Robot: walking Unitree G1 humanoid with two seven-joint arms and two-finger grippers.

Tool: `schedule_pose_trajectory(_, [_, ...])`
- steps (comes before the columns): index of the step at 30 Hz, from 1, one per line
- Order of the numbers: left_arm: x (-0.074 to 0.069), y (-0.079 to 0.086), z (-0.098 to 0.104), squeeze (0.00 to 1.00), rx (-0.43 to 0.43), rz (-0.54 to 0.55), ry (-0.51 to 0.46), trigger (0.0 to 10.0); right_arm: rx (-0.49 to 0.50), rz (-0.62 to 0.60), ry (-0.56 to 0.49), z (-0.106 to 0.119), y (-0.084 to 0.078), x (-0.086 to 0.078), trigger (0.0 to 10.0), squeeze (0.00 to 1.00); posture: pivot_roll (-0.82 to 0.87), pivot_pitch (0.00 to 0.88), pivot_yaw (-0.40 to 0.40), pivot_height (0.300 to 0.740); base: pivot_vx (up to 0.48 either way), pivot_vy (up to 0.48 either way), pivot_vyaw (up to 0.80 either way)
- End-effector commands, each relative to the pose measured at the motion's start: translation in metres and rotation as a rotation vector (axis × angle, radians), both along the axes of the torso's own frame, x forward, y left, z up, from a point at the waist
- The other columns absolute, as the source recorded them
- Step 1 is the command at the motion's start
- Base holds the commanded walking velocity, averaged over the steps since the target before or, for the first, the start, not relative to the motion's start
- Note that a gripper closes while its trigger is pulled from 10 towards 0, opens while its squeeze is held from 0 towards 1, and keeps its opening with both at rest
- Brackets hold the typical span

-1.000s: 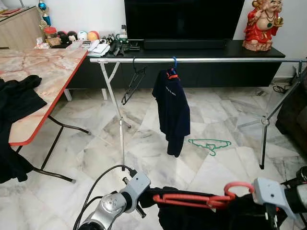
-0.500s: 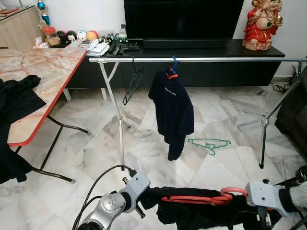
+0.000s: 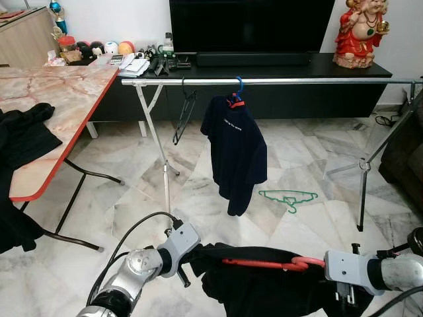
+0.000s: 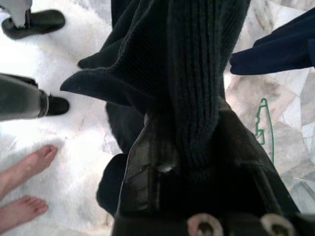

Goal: Hang hanger

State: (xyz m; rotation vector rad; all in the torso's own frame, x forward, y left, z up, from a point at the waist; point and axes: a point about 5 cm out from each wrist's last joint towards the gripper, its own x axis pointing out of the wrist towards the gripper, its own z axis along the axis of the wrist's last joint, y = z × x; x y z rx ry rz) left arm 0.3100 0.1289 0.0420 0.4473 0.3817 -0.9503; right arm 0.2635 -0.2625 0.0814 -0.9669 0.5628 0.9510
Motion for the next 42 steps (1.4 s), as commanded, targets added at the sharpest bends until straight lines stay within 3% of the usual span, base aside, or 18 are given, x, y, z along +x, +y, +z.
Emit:
schedule_pose_trajectory(1, [-0.006,0.009,-0.007,0.00,0.052,-0.032,0.048,0.0,-0.020,-0.064,-0.043,0.004,-0.010,0.004,0.0,0.00,-0.06,0.092,-0.011,0.740,0.000,0.000,0.00])
schedule_pose_trajectory(4, [-0.014,0.007,-0.012,0.00,0.077,-0.090,0.083,0.0,0.023,-0.077,-0.072,0.002,-0.003,0.007,0.0,0.00,-0.06,0.093,-0.012,0.740,0.000,0.000,0.00])
schedule_pose_trajectory(6, [-0.017,0.003,-0.011,0.00,0.047,-0.108,0.107,0.0,0.059,-0.075,-0.065,-0.005,0.006,0.005,0.0,0.00,-0.06,0.093,-0.013,0.740,0.000,0.000,0.00])
schedule_pose_trajectory(15, [-0.017,0.002,-0.006,0.00,0.064,-0.161,0.110,0.0,0.137,-0.101,-0.062,-0.008,0.016,0.006,0.0,0.00,-0.07,0.092,-0.013,0.740,0.000,0.000,0.00])
schedule_pose_trajectory(25, [0.005,-0.017,0.058,0.00,-0.238,-0.139,-0.037,0.0,0.126,-0.091,0.097,-0.043,0.034,-0.015,0.0,0.00,-0.05,0.080,-0.017,0.740,0.000,0.000,0.00])
schedule_pose_trajectory(27, [0.005,-0.018,0.060,0.00,-0.251,-0.146,-0.039,0.0,0.131,-0.102,0.095,-0.044,0.035,-0.014,0.0,0.00,-0.05,0.080,-0.017,0.740,0.000,0.000,0.00])
schedule_pose_trajectory(33, [-0.008,-0.029,0.075,0.00,-0.321,-0.271,-0.010,0.0,0.137,-0.182,0.041,-0.050,0.038,-0.006,0.0,0.00,-0.05,0.070,-0.015,0.740,0.000,0.000,0.00])
schedule_pose_trajectory(34, [-0.022,-0.036,0.075,0.00,-0.317,-0.369,0.037,0.0,0.201,-0.268,0.002,-0.049,0.044,0.003,0.0,0.00,-0.05,0.061,-0.015,0.740,0.000,0.000,0.00])
schedule_pose_trajectory(36, [-0.030,-0.037,0.070,0.00,-0.293,-0.406,0.077,0.0,0.263,-0.322,-0.018,-0.047,0.049,0.009,0.0,0.00,-0.04,0.059,-0.014,0.740,0.000,0.000,0.00])
schedule_pose_trajectory(42, [-0.039,-0.038,0.060,0.00,-0.236,-0.429,0.113,0.0,0.386,-0.329,-0.031,-0.040,0.064,0.016,0.0,0.00,-0.04,0.056,-0.013,0.740,0.000,0.000,0.00])
